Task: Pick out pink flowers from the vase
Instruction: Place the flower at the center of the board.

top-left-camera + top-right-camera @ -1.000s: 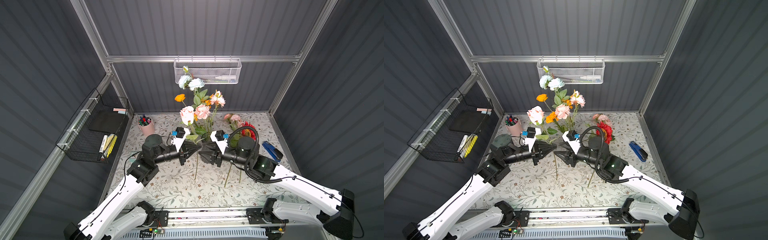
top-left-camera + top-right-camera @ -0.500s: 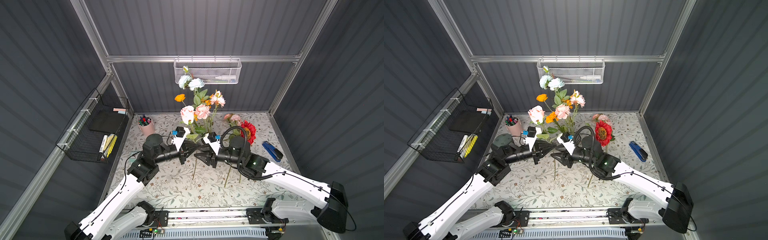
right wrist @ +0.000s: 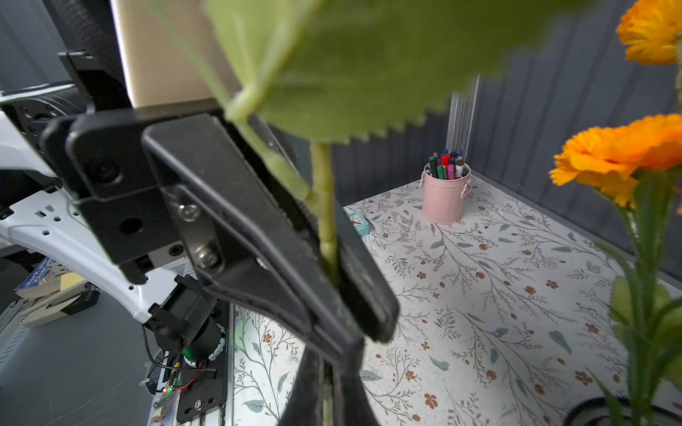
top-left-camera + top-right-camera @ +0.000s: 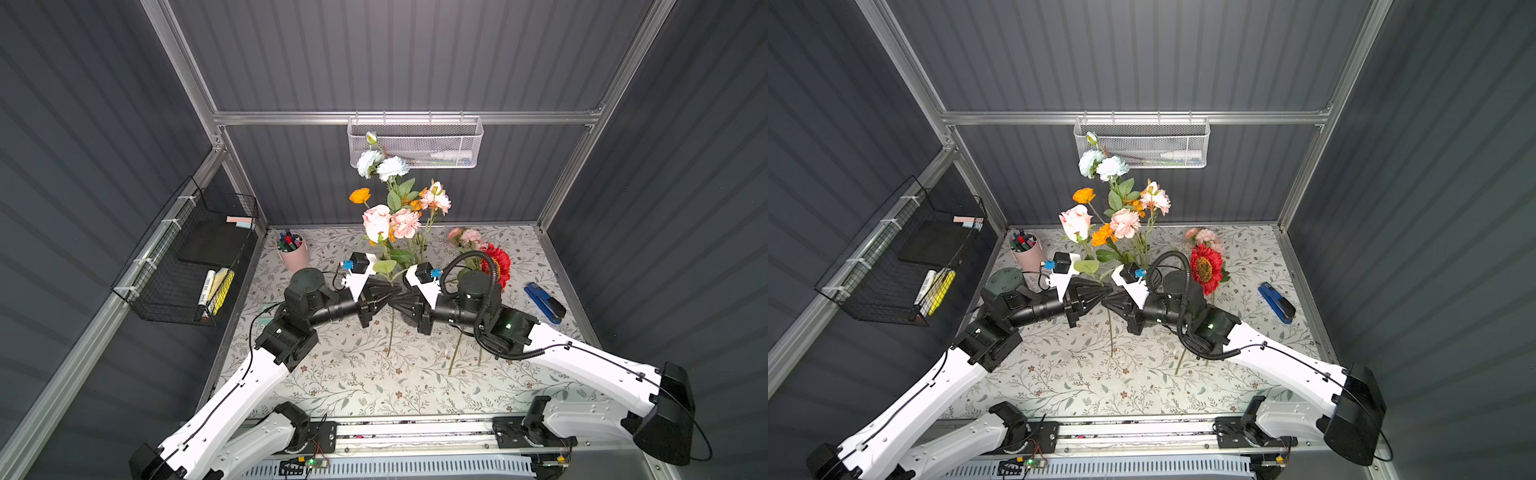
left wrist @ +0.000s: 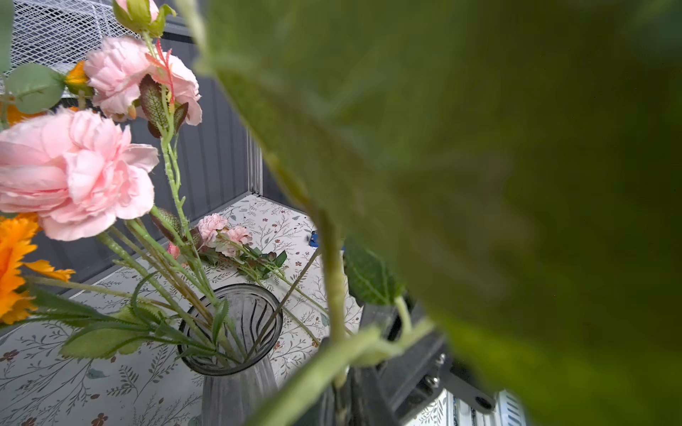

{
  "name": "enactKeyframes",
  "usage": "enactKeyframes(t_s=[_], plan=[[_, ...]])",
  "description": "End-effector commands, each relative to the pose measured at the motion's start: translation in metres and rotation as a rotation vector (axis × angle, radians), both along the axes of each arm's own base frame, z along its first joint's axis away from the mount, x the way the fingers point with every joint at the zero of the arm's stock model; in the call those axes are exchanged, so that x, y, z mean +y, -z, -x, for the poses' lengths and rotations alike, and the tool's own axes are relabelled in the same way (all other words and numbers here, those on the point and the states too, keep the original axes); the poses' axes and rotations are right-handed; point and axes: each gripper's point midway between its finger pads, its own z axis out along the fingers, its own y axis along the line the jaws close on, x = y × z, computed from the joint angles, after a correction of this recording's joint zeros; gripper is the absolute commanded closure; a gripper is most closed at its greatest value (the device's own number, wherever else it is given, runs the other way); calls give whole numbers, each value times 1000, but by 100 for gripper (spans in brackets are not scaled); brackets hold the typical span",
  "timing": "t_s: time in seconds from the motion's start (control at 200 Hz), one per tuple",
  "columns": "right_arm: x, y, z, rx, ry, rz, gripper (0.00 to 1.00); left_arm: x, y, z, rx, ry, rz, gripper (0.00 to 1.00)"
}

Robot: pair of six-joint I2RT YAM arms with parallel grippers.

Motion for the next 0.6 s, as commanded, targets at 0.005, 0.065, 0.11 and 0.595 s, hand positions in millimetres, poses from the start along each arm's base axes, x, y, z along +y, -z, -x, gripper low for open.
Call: enactKeyframes(t_s=[0.005,0.065,0.11,0.595], plan=[[-1,-22,-2,-48,9,-35,100,3,-3,4,-13,-11,5,83],[-3,-24,-2,-53,16,-36,100,5,-2,5,-15,-18,-5,71],[-5,-25,-3,-57,29,-35,100,8,-3,6,-27,-28,-8,59],[-69,-79,-6,-114,273,33,100,16,19,9,-114,-64,-54,20]])
